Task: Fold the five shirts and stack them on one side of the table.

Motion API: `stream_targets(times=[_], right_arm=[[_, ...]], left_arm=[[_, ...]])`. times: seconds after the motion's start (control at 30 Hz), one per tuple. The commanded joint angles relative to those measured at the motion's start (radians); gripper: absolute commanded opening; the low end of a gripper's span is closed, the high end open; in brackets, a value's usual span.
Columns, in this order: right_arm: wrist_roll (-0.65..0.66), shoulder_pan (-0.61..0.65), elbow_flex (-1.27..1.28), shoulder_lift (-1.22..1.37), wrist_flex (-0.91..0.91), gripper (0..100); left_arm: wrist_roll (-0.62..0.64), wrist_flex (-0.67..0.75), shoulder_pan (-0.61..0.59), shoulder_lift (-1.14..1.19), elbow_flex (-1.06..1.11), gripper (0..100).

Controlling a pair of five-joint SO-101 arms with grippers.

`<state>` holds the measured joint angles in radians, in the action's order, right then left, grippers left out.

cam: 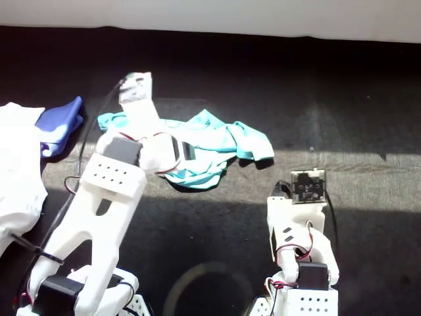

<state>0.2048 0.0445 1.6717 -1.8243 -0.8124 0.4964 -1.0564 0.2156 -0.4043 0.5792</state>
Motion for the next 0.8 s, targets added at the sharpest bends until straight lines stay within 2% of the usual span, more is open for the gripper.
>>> stream_targets(times=[0.0,0.23,0.43,0.57,0.77], right_arm=[[0.048,-0.01,-0.053,0.002,0.004,0.9],[0.051,-0.01,-0.398,0.076,-0.243,1.9],[0.051,-0.01,-0.68,0.4,-0.374,23.9],[0.049,-0.01,-0.878,0.544,-0.392,22.2],[0.049,-0.01,-1.036,0.599,-0.397,21.3]], left_arm=[[0.043,0.029,0.036,0.068,0.001,23],[0.08,0.02,0.038,0.328,-0.191,23],[0.091,0.02,0.044,0.47,-0.32,23],[0.157,0.02,0.088,0.553,-0.366,23],[0.164,0.02,0.134,0.598,-0.372,23]])
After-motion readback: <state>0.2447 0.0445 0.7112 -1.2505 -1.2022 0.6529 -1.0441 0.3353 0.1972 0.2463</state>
